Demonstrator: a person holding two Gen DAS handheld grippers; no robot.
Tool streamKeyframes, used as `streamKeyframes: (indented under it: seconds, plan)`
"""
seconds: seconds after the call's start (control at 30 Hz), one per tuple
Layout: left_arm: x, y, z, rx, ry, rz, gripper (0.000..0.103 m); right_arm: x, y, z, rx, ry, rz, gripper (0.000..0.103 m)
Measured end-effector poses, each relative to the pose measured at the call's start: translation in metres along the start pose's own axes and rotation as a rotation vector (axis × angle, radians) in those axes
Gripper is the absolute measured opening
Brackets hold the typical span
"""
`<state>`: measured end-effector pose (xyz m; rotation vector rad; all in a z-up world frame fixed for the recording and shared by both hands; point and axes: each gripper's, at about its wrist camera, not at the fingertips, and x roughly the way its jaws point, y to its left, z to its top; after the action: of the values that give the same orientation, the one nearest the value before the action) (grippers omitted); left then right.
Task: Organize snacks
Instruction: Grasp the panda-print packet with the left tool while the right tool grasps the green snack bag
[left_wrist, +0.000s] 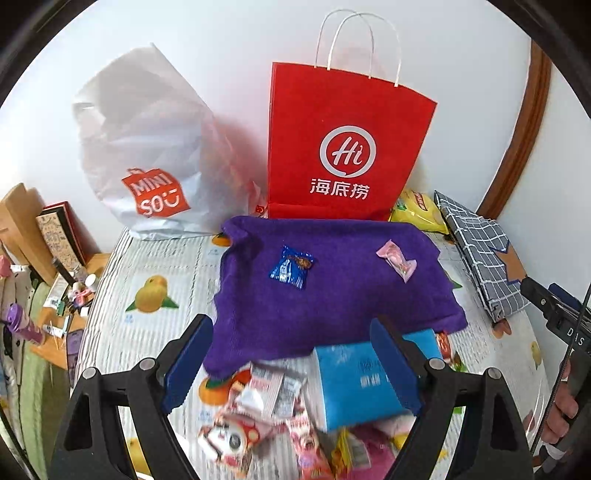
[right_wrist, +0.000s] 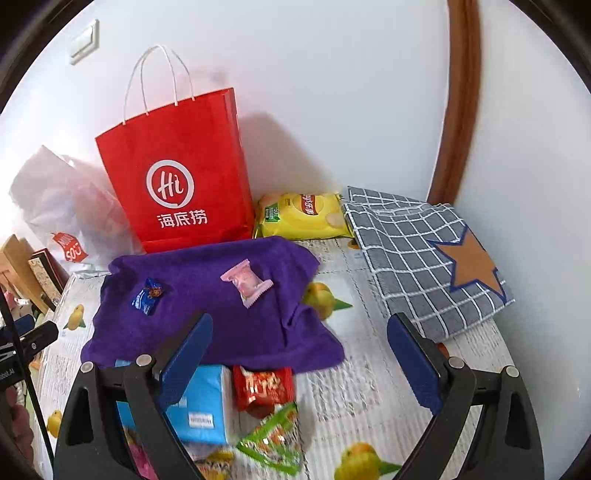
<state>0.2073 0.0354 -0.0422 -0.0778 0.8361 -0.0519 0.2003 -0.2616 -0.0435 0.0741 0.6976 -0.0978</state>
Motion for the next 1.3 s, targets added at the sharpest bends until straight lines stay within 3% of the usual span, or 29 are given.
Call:
streamKeyframes:
  seconds: [0.17,0.47,0.6,0.77,0.93,1.07,1.3]
  plan:
    - [-0.017,0.009,-0.027,-0.061,-0.008,-0.047,0.086,-0.017,-0.008,-0.024,-0.008,-0.003,0.019,0.094]
    - [-0.024,0.016,-0.052,-0.024,-0.016,0.052,0.086,-0.021,-0.018,-0.051,0.030,0.023,0.064,0.094]
    - [-0.024,0.019,-0.057,-0.024,-0.020,0.046,0.086,-0.017,-0.016,-0.060,-0.006,0.023,0.032,0.094]
    - [-0.006,0.028,-0.060,-0.038,0.044,0.046,0.086,-0.004,-0.020,-0.072,-0.001,0.029,0.024,0.094]
    - [0.002,0.036,-0.064,-0.063,0.048,0.032,0.086,0.020,-0.019,-0.090,0.001,0.122,0.101,0.080]
    - [0.008,0.040,-0.062,-0.079,0.065,-0.009,0.086,0.036,-0.007,-0.103,-0.031,0.155,0.119,0.074]
    - [0.016,0.053,-0.064,-0.091,0.078,0.020,0.086,0.064,0.006,-0.121,-0.077,0.226,0.151,0.062]
